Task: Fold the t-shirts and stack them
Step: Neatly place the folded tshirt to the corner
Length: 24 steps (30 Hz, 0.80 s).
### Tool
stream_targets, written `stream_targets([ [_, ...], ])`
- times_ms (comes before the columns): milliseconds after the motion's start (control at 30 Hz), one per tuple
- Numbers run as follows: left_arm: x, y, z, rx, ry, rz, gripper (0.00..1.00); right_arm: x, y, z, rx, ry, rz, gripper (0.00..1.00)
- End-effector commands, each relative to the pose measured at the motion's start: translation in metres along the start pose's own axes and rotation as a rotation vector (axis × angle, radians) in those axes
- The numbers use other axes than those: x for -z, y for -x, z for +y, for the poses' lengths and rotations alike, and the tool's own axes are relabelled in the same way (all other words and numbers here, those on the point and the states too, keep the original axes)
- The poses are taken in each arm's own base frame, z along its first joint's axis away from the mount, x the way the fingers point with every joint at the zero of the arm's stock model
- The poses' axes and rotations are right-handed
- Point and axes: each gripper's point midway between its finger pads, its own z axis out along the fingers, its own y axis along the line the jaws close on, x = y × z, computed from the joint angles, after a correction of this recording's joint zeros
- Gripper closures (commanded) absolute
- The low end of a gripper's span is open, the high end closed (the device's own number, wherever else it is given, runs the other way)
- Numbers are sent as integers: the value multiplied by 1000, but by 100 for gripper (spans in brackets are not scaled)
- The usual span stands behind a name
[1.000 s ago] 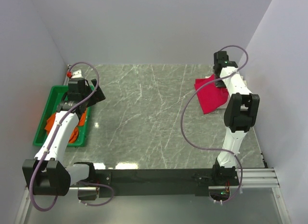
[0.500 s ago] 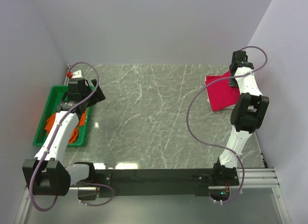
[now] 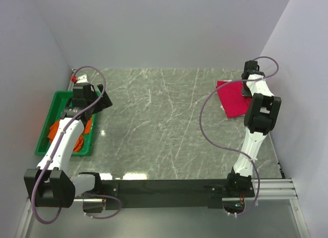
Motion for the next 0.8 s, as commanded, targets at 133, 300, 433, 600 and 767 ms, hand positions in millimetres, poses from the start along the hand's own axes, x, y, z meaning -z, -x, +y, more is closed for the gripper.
stream_targets([
  [133,-2,4,0,-2,-1,-15,0,-4,20,-25,-128,-50,-82,81],
  [300,-4,2,1,-3,4,-9,1,-10,7,-29,-178,-45,-53,72],
  [433,-5,1,-1,-4,-5,-3,1,-11,-2,-36,-203,-73,-26,55],
  [600,-4,2,0,-5,1,-8,1,8,2,-64,-329,-166,-46,43],
  [767,0,6,-1,-2,-4,-27,1,16,-7,-88,-444,-169,-23,37],
])
